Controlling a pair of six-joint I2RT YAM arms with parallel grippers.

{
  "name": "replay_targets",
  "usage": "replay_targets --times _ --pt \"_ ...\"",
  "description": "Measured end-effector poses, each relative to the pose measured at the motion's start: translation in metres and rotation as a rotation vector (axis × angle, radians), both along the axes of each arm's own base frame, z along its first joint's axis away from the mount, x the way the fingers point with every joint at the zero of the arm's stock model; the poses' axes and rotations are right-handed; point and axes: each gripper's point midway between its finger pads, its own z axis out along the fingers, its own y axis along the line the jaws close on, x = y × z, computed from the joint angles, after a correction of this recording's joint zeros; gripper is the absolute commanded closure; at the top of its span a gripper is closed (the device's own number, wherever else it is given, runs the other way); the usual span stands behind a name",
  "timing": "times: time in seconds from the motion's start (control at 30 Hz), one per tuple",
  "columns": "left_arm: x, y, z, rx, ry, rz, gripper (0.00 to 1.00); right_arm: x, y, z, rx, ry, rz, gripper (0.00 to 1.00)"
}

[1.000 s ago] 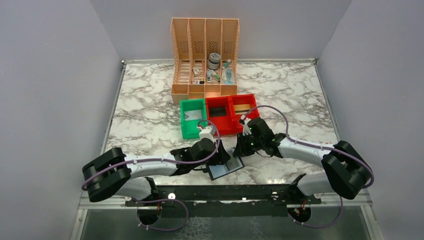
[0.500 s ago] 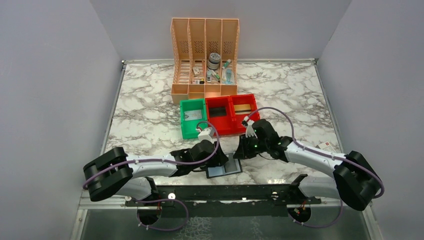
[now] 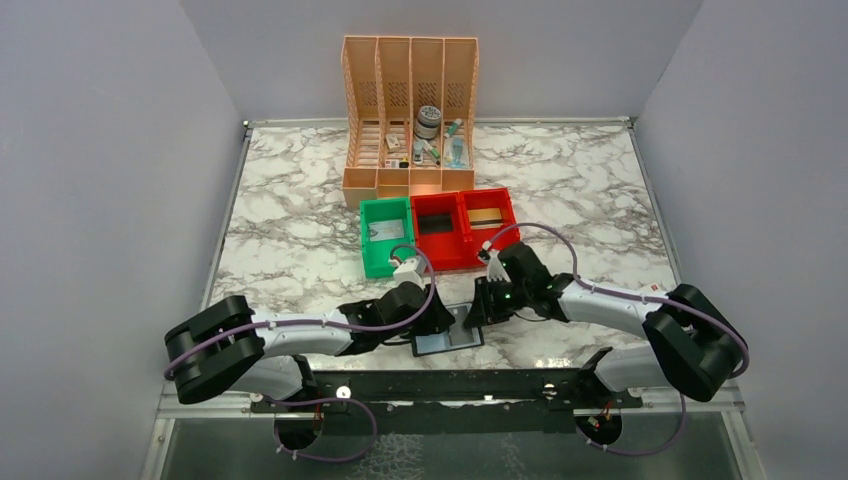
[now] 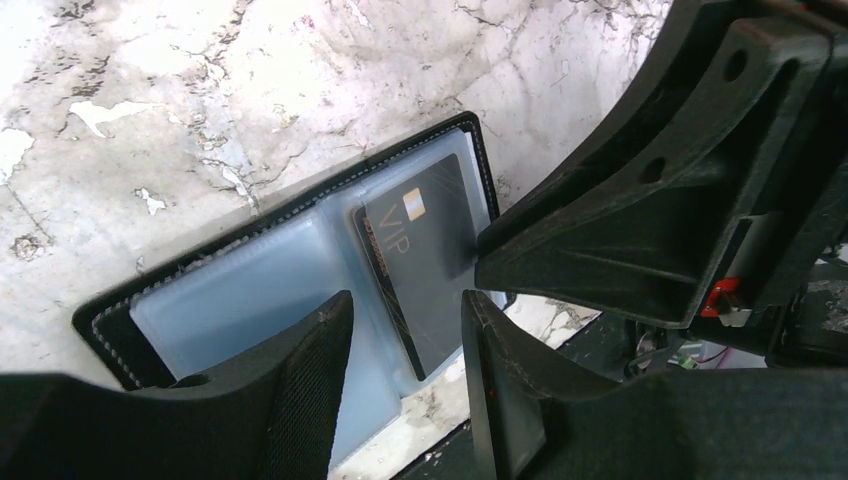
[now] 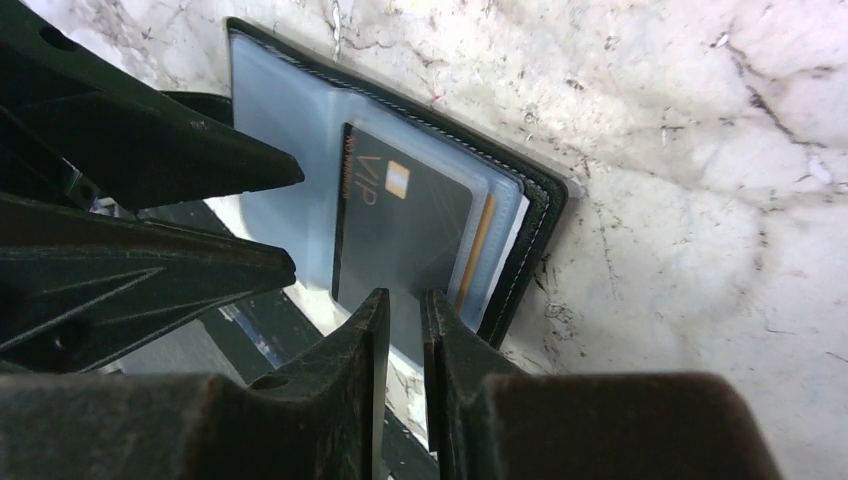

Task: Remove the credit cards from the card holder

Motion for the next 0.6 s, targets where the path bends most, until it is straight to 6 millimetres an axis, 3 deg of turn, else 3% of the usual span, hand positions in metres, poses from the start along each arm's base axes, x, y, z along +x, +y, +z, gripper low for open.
replay_targets --times 0.6 --pt "-0.0030 -0.0040 -0.0056 -0.003 0.018 -0.018 0.63 0.0005 0.0033 -0.0055 0.044 0.014 -0.050 0.81"
